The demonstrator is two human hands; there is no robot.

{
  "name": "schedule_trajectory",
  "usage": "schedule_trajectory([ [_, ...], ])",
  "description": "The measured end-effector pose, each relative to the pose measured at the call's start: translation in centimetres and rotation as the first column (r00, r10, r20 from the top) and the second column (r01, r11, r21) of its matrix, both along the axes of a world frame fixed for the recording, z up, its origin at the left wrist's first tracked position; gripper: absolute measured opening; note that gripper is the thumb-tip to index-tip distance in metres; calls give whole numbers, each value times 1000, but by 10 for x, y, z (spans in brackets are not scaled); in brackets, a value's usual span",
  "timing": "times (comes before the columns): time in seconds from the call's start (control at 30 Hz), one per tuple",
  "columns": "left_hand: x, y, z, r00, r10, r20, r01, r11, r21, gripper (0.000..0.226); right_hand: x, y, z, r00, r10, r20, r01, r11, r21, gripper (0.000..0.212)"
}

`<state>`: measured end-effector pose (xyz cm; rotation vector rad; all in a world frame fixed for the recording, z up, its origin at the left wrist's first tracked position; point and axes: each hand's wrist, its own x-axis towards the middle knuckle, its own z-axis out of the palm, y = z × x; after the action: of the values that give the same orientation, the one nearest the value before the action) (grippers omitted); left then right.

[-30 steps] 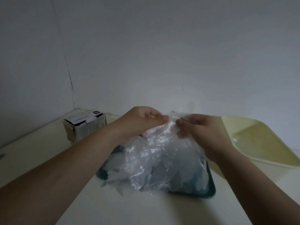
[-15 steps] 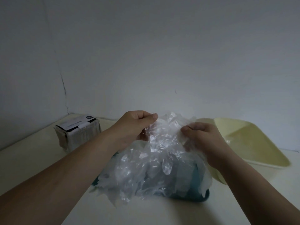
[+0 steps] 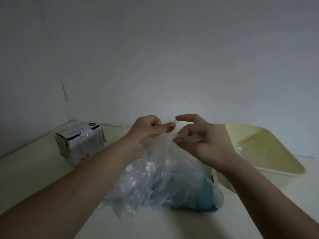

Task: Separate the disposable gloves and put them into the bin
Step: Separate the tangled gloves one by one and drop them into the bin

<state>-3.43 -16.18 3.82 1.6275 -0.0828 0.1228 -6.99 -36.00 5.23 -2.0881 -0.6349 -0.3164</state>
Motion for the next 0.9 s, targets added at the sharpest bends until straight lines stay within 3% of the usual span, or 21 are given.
schedule_trajectory([
  [0.07, -1, -5, 5, 994, -109, -16, 107, 986, -125, 40, 6, 5, -4, 983, 45, -178, -38, 998, 45, 9],
  [0.13, 0, -7, 7, 993, -118, -22, 115, 987, -115, 42, 14, 7, -11, 961, 27, -275, -2, 996, 89, 15],
  [0.23, 2, 0, 10, 999, 30, 24, -31, 999, 28, 39, 20, 4, -20, 962, -53, -269, 76, 994, 76, 21],
  [0.47, -6, 33, 38, 994, 113, 1, -112, 991, -68, 32, 44, 0, -45, 924, -132, -360, 171, 982, 78, 16],
  [0.67, -14, 36, 21, 981, -51, -188, 90, 974, 207, 58, 47, 1, -46, 923, -46, -382, 157, 952, 264, 17],
  [0.83, -1, 17, 5, 992, 4, -127, 2, 999, 45, 25, 41, 0, -48, 930, -47, -364, 128, 971, 200, 16],
  [0.9, 3, 15, 11, 994, 13, -105, -16, 999, -30, 21, 41, -3, -52, 922, -63, -382, 134, 977, 163, 15],
])
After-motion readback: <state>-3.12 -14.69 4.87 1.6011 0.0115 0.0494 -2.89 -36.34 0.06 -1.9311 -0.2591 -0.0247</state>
